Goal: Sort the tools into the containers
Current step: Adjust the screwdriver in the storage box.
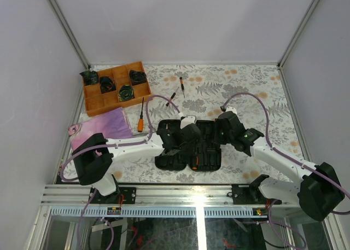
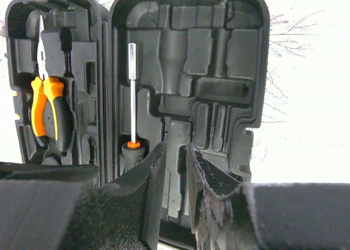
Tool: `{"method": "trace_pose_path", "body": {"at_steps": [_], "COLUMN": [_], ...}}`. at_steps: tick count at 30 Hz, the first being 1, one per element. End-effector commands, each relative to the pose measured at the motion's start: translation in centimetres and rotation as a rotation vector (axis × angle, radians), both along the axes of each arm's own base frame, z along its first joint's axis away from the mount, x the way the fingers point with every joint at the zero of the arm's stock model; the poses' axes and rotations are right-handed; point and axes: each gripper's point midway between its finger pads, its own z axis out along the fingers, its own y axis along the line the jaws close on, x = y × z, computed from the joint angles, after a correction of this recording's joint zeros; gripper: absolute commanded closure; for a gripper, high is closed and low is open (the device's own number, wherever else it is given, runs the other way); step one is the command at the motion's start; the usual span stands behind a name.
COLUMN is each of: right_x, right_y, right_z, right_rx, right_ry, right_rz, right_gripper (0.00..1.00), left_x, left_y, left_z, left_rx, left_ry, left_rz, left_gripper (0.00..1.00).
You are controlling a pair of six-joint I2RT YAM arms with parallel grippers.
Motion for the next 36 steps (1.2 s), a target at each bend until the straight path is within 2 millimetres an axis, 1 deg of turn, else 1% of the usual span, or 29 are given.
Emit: {"method": "trace_pose_path", "body": {"at_steps": [1, 7, 11, 16, 21, 25, 29, 33, 36], "right_x": [1.4, 1.6, 1.8, 2.5, 3.7, 4.5, 4.9, 5.3, 5.4], "right_y": [0.8, 1.2, 1.4, 2.7, 3.6, 4.2, 4.6, 4.9, 5.6], "right_z": [1.8, 1.6, 1.6, 2.1, 2.4, 2.1, 1.5, 0.5, 0.0], "right_rx": [0.047, 0.062, 0.065, 0.097, 0.104, 0.104, 0.102, 0.088, 0.099], "right_ry": [-0.038, -0.027, -0.024, -0.021, -0.016, 0.004, 0.032, 0.061, 0.085], "right_rz": [0.018, 0.039, 0.050, 0.103, 0.118, 0.122, 0.118, 0.116, 0.141], "right_gripper": [0.72, 0.74, 0.75, 0.75, 0.75, 0.75, 0.76, 0.76, 0.76], "left_x": [0.1, 0.5, 0.4, -0.2, -1.0, -1.8, -2.6, -3.3, -3.6], "left_y": [-0.4, -1.1, -1.3, -1.2, -0.6, -0.2, 0.5, 1.3, 1.8], "left_z": [-0.5, -1.2, -1.8, -2.3, -2.9, -3.5, -4.3, -4.9, -5.3], "left_rx": [0.015, 0.029, 0.037, 0.045, 0.046, 0.039, 0.053, 0.055, 0.064], "left_ry": [-0.006, -0.009, 0.003, 0.012, 0.028, 0.051, 0.070, 0.085, 0.092], "left_rz": [0.030, 0.015, 0.005, -0.004, 0.000, -0.004, -0.006, 0.001, 0.003], "left_gripper": [0.62, 0.69, 0.72, 0.75, 0.76, 0.82, 0.86, 0.86, 0.86]}}
